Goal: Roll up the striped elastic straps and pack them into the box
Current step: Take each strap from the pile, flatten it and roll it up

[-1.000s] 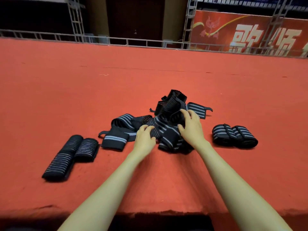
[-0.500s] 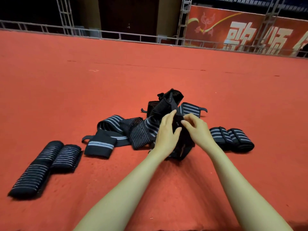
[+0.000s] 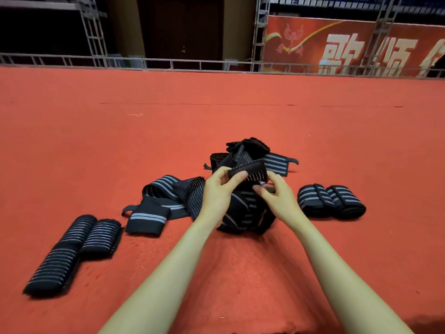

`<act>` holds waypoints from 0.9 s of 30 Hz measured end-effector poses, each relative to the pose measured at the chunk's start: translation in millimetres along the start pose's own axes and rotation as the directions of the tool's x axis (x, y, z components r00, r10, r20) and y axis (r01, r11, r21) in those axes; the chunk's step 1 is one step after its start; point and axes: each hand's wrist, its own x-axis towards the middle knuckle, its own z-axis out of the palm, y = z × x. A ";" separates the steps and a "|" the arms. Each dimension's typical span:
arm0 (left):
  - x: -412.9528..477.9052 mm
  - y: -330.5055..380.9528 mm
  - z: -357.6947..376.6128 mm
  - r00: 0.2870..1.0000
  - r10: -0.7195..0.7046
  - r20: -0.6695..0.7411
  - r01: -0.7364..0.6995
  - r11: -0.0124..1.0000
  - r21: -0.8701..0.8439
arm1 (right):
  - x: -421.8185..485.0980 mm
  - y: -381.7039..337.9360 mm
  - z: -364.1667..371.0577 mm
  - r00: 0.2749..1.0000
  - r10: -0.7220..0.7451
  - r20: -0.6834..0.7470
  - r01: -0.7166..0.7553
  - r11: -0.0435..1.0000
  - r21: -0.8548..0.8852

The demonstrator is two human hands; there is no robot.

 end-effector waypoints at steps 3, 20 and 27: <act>-7.5 4.4 -3.1 0.999 -0.046 0.025 0.047 0.998 -0.047 | 8.3 -4.8 1.6 0.997 0.038 -0.074 -0.040 0.999 -0.024; -1.2 29.7 -13.4 0.992 -0.087 -0.087 0.064 0.968 -0.243 | 19.4 -66.4 -25.4 0.997 -0.080 0.021 0.077 0.989 0.124; -13.8 8.2 -13.3 0.996 -0.093 0.018 0.091 0.991 0.101 | 3.3 -55.3 -15.4 0.977 0.115 0.178 -0.165 0.940 0.298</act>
